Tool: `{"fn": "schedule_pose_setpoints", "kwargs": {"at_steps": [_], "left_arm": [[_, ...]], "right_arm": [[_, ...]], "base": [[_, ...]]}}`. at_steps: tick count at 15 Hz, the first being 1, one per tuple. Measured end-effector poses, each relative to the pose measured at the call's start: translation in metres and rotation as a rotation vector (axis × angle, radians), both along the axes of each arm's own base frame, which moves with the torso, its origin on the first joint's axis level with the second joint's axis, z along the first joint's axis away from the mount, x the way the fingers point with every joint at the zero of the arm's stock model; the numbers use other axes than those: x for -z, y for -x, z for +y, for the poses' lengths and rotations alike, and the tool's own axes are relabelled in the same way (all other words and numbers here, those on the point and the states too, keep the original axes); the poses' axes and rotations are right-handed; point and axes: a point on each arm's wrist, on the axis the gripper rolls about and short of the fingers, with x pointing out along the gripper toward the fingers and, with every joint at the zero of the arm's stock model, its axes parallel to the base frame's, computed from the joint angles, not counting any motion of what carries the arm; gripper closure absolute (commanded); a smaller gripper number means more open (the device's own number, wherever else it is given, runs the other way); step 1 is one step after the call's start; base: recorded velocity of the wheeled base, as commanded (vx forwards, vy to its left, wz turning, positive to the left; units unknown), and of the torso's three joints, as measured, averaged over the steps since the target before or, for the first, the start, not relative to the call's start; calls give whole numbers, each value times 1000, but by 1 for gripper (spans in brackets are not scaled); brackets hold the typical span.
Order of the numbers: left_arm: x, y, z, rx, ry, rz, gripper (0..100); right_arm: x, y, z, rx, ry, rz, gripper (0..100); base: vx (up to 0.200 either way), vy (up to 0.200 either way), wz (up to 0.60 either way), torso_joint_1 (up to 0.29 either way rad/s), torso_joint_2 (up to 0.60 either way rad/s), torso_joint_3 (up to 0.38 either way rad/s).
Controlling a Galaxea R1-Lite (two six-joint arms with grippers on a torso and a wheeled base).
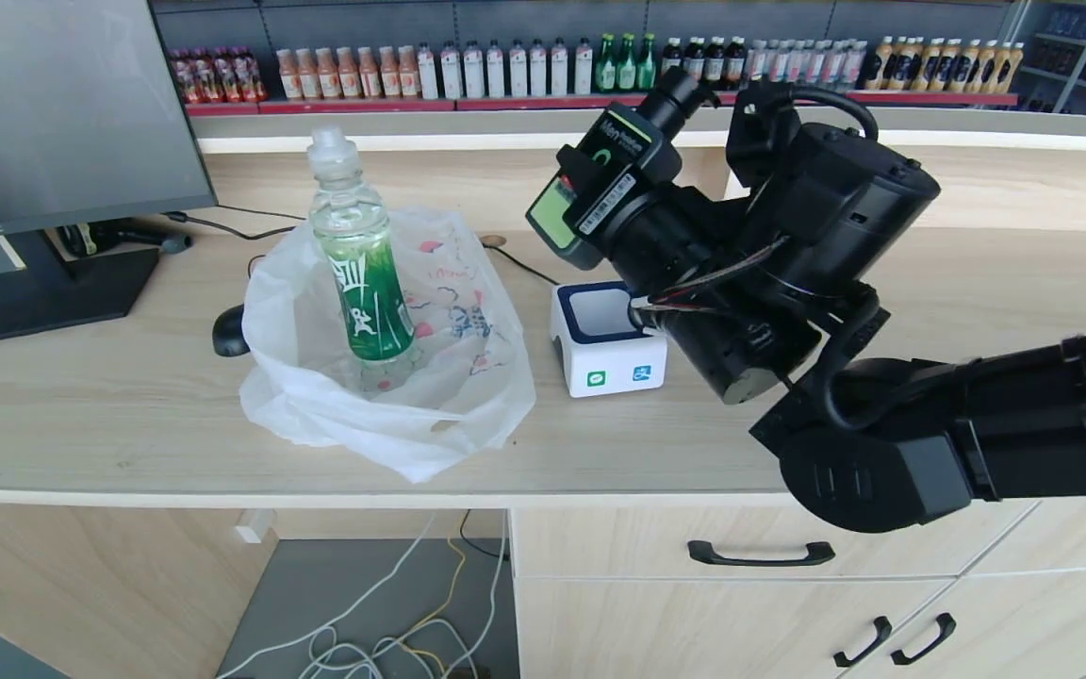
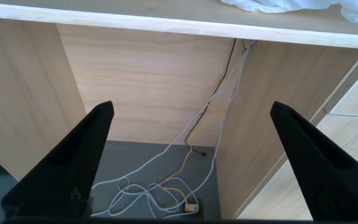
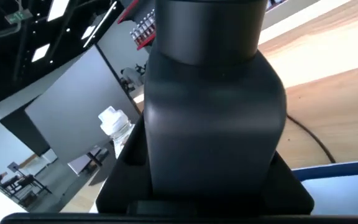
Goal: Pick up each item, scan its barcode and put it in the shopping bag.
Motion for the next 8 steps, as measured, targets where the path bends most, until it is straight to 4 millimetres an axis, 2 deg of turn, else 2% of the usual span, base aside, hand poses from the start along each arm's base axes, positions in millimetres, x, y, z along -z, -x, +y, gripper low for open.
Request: {"fn": "schedule_pose_setpoints", "kwargs": {"at_steps": [3, 8], "left_arm": [[0, 0, 0, -1, 0, 0, 0], [0, 0, 0, -1, 0, 0, 0]], "right_arm": [[8, -9, 10, -1, -24, 112, 100], [25, -31, -2, 31, -91, 286, 100]], "base": [[0, 0, 0, 0, 0, 0], [0, 0, 0, 0, 0, 0]]}}
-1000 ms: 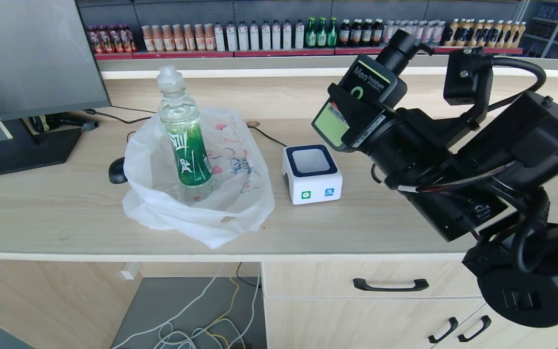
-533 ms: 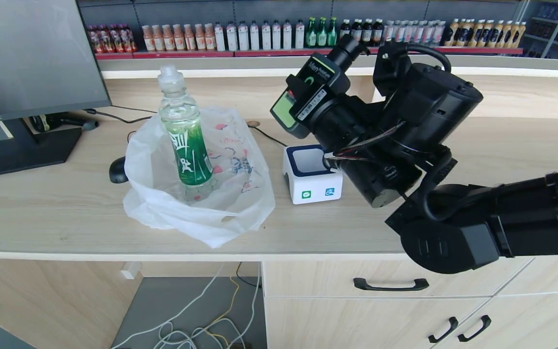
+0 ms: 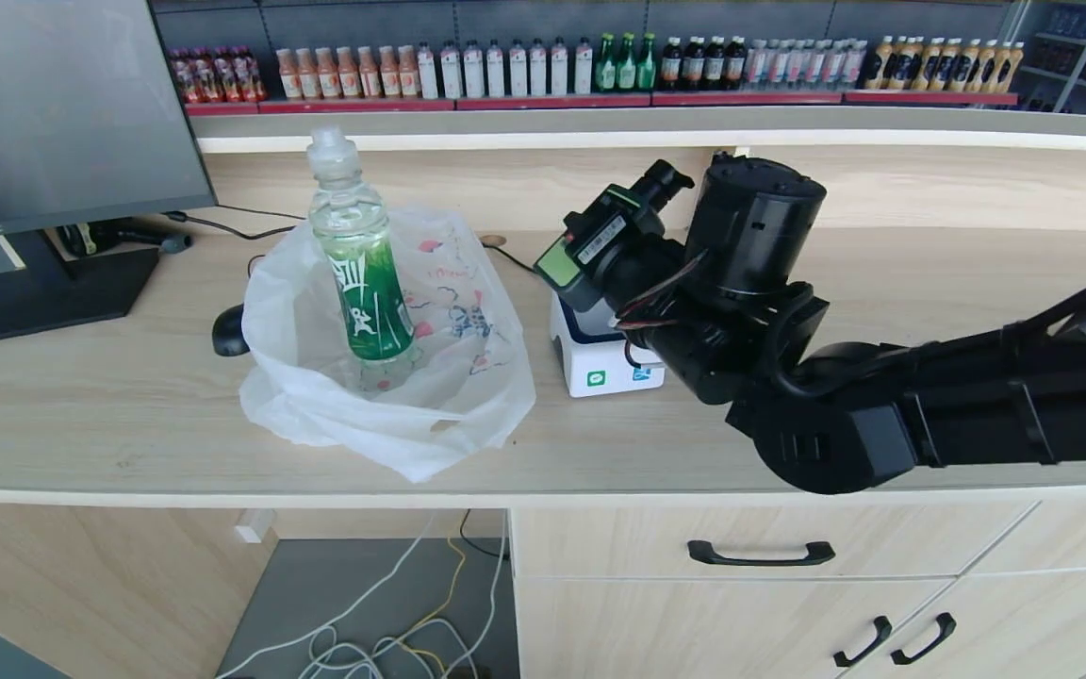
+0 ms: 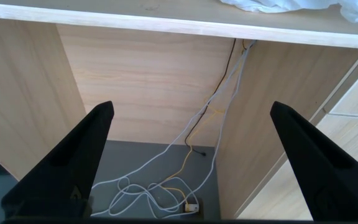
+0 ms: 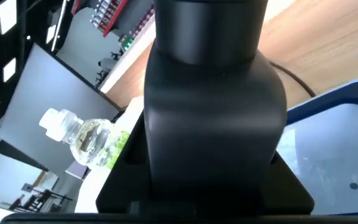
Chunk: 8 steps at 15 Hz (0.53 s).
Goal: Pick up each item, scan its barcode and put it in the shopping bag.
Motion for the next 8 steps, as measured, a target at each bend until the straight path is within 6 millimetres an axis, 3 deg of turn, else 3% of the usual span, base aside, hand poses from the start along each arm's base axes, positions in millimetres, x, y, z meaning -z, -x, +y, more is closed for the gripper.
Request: {"fn": "schedule_pose_setpoints", "kwargs": {"at_steps": [8], "left_arm": [[0, 0, 0, 1, 0, 0, 0]], "right_arm": [[8, -11, -7, 35, -60, 55, 100]], "base": [[0, 0, 0, 0, 0, 0]]}}
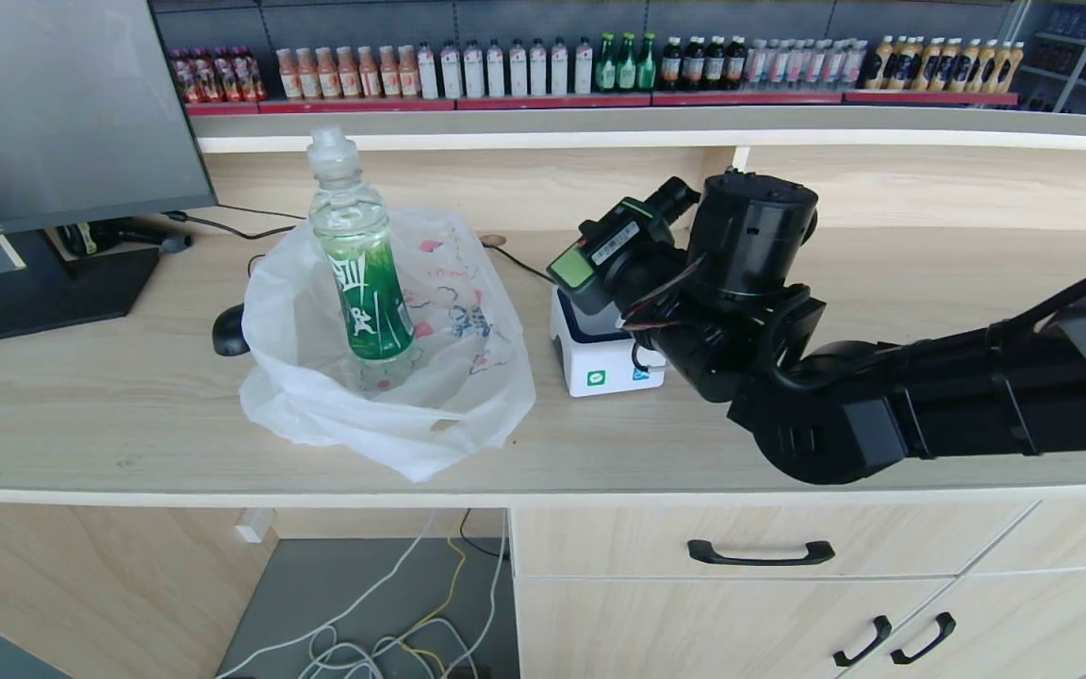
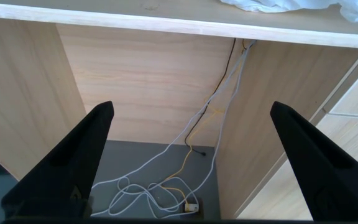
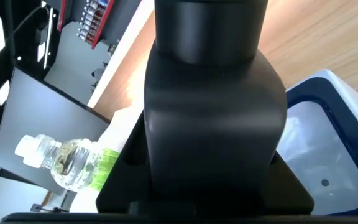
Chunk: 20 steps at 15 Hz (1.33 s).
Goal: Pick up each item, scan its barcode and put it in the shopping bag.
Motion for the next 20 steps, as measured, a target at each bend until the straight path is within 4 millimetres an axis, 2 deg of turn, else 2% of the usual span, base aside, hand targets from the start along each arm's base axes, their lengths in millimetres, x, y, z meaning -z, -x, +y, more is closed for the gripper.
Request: {"fn": "schedule_pose_setpoints", "kwargs": {"at_steps": [9, 20], "left_arm": [[0, 0, 0, 0, 0, 0, 0], [0, 0, 0, -1, 0, 0, 0]], "right_arm": [[16, -20, -12, 50, -24, 41, 100], [19, -21, -15, 61, -13, 51, 100]], "base": [[0, 0, 0, 0, 0, 0], [0, 0, 0, 0, 0, 0]]}}
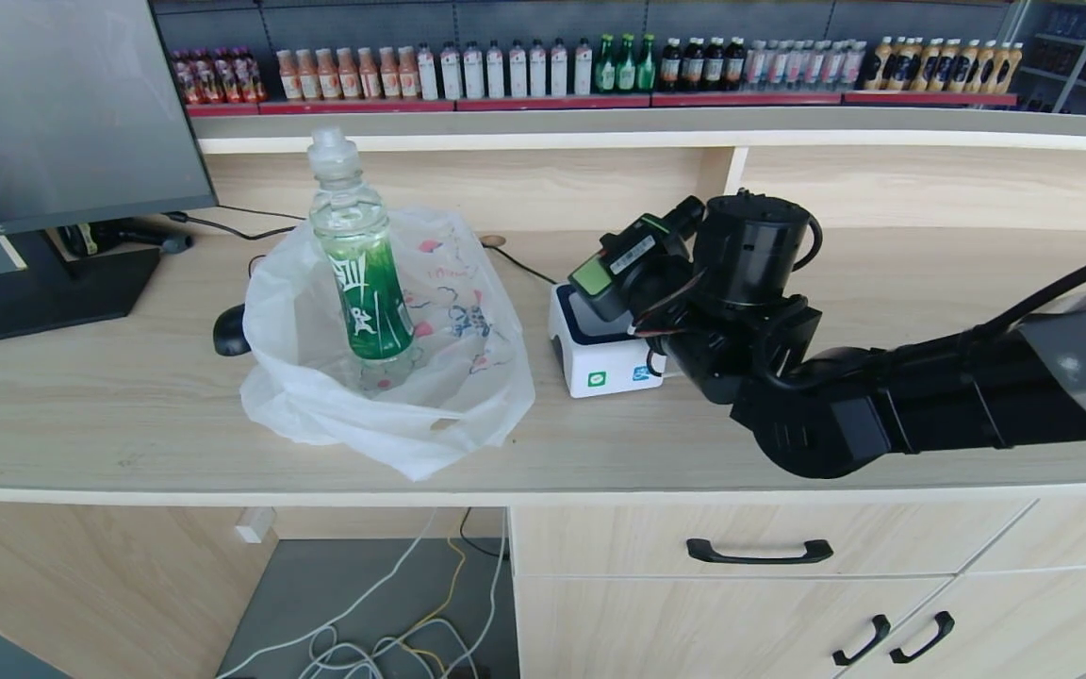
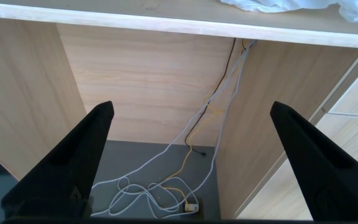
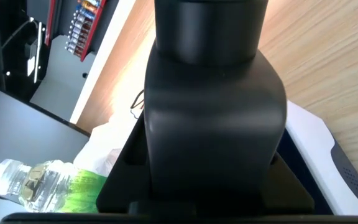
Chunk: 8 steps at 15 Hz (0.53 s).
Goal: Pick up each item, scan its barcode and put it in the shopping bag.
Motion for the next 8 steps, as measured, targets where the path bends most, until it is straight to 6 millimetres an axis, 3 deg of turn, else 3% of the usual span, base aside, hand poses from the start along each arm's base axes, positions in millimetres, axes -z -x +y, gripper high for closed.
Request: {"fn": "schedule_pose_setpoints", "kwargs": {"at_steps": [8], "left_arm": [[0, 0, 0, 0, 0, 0, 0]], "right_arm": [[-20, 10, -5, -4, 20, 13, 100]], "base": [[0, 0, 0, 0, 0, 0]]}}
